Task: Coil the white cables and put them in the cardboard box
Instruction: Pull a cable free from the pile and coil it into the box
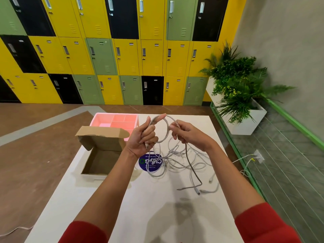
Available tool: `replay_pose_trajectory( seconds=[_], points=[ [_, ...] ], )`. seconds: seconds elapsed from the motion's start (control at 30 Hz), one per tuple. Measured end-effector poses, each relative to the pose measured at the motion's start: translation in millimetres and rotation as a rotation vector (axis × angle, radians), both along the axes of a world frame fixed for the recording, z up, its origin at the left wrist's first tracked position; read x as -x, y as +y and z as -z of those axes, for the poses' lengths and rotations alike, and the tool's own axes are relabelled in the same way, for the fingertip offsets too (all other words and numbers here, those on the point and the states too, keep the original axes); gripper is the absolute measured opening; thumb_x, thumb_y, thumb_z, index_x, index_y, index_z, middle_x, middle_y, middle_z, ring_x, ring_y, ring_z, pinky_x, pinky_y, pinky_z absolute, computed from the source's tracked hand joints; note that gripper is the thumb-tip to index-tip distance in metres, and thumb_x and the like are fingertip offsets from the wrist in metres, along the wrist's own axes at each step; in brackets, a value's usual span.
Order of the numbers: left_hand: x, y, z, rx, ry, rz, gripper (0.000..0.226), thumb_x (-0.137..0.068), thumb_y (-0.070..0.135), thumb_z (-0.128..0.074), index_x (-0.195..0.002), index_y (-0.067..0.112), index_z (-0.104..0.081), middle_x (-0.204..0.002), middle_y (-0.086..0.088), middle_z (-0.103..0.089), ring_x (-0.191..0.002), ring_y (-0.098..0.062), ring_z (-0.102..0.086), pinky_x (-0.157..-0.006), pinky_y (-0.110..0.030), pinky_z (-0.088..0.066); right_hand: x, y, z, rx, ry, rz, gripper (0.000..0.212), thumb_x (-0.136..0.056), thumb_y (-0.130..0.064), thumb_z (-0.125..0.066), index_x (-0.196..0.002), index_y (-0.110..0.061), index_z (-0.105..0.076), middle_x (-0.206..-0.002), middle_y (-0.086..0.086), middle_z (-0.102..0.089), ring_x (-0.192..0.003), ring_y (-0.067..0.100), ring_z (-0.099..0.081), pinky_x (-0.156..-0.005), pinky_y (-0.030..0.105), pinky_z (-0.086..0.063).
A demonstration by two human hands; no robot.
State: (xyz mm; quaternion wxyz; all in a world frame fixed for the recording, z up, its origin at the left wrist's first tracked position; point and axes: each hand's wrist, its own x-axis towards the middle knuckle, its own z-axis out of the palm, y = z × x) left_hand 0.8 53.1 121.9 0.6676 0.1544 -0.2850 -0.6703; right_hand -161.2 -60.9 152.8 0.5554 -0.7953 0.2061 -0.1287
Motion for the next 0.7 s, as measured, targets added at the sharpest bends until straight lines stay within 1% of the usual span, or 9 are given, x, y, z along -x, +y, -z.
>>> replay_pose_trajectory(
  seconds=[0.1, 0.2, 0.27, 0.33, 0.43, 0.53, 0.6, 0.63, 0.7],
  points=[
    [-2, 1, -1, 0.018, 0.029, -0.062, 0.05, -0.104, 0.032, -0.024, -0.137, 0.002, -0.045, -0.043, 0.007, -0.023, -0.031, -0.007, -0.02, -0.038, -0.016, -0.022, 0, -1, 13, -0.018, -0.036, 0.116, 0.024, -0.103, -0.027, -0.039, -0.097, -0.01, -0.055, -0.072, 0.0, -0.054, -0.054, 0.011, -0.04, -0.049, 0.02, -0.034],
    [-1, 0, -5, -0.009, -0.015, -0.151, 0.053, -0.103, 0.037, -0.022, -0.141, 0.003, -0.037, -0.041, 0.006, -0.022, -0.031, -0.008, -0.019, -0.038, -0.016, -0.023, -3, 6, 30, 0.054, 0.096, 0.183, 0.029, -0.105, -0.026, -0.032, -0.094, -0.009, -0.053, -0.068, 0.004, -0.054, -0.048, 0.012, -0.041, -0.043, 0.02, -0.033],
    [0, -2, -8, -0.042, -0.077, -0.211, 0.054, -0.101, 0.038, -0.026, -0.141, 0.004, -0.037, -0.039, 0.006, -0.028, -0.029, -0.007, -0.023, -0.038, -0.015, -0.025, -7, 13, 36, 0.148, 0.218, 0.123, 0.03, -0.104, -0.027, -0.032, -0.094, -0.01, -0.054, -0.063, 0.005, -0.054, -0.042, 0.009, -0.04, -0.04, 0.018, -0.032],
    [1, -5, -7, -0.101, -0.148, -0.289, 0.051, -0.099, 0.037, -0.03, -0.14, 0.007, -0.04, -0.041, 0.007, -0.033, -0.032, -0.004, -0.03, -0.041, -0.014, -0.029, -11, 21, 35, 0.244, 0.303, 0.02, 0.03, -0.104, -0.026, -0.032, -0.093, -0.012, -0.055, -0.059, 0.003, -0.053, -0.038, 0.003, -0.043, -0.044, 0.016, -0.034],
    [3, -9, -3, -0.18, -0.238, -0.391, 0.049, -0.097, 0.035, -0.039, -0.141, 0.014, -0.042, -0.05, 0.008, -0.039, -0.041, -0.003, -0.038, -0.049, -0.014, -0.037, -16, 30, 25, 0.348, 0.389, -0.094, 0.034, -0.104, -0.026, -0.032, -0.096, -0.011, -0.061, -0.055, -0.002, -0.053, -0.048, 0.003, -0.049, -0.057, 0.02, -0.038],
    [3, -10, 1, -0.204, -0.256, -0.435, 0.045, -0.1, 0.03, -0.037, -0.142, 0.015, -0.041, -0.055, 0.008, -0.046, -0.05, -0.002, -0.053, -0.054, -0.014, -0.047, -19, 34, 16, 0.373, 0.441, -0.151, 0.038, -0.104, -0.028, -0.033, -0.102, -0.006, -0.064, -0.056, 0.0, -0.053, -0.05, 0.009, -0.047, -0.056, 0.02, -0.037],
    [3, -10, 0, -0.208, -0.25, -0.454, 0.04, -0.102, 0.028, -0.035, -0.139, 0.015, -0.044, -0.058, 0.007, -0.054, -0.062, -0.006, -0.064, -0.067, -0.019, -0.055, -19, 36, 13, 0.394, 0.473, -0.185, 0.04, -0.104, -0.03, -0.033, -0.104, -0.005, -0.064, -0.057, 0.002, -0.054, -0.048, 0.011, -0.046, -0.055, 0.021, -0.039],
    [3, -10, 0, -0.201, -0.232, -0.462, 0.036, -0.103, 0.027, -0.035, -0.135, 0.016, -0.047, -0.06, 0.006, -0.059, -0.07, -0.01, -0.068, -0.077, -0.026, -0.058, -19, 37, 12, 0.399, 0.483, -0.202, 0.04, -0.104, -0.03, -0.033, -0.104, -0.005, -0.063, -0.057, 0.002, -0.054, -0.047, 0.012, -0.046, -0.056, 0.023, -0.04],
    [4, -11, -1, -0.182, -0.244, -0.474, 0.031, -0.102, 0.027, -0.037, -0.128, 0.019, -0.052, -0.067, 0.004, -0.067, -0.089, -0.018, -0.071, -0.092, -0.044, -0.053, -18, 38, 12, 0.399, 0.501, -0.234, 0.039, -0.104, -0.03, -0.033, -0.103, -0.005, -0.063, -0.058, 0.003, -0.055, -0.045, 0.013, -0.047, -0.061, 0.028, -0.043]
  ],
)
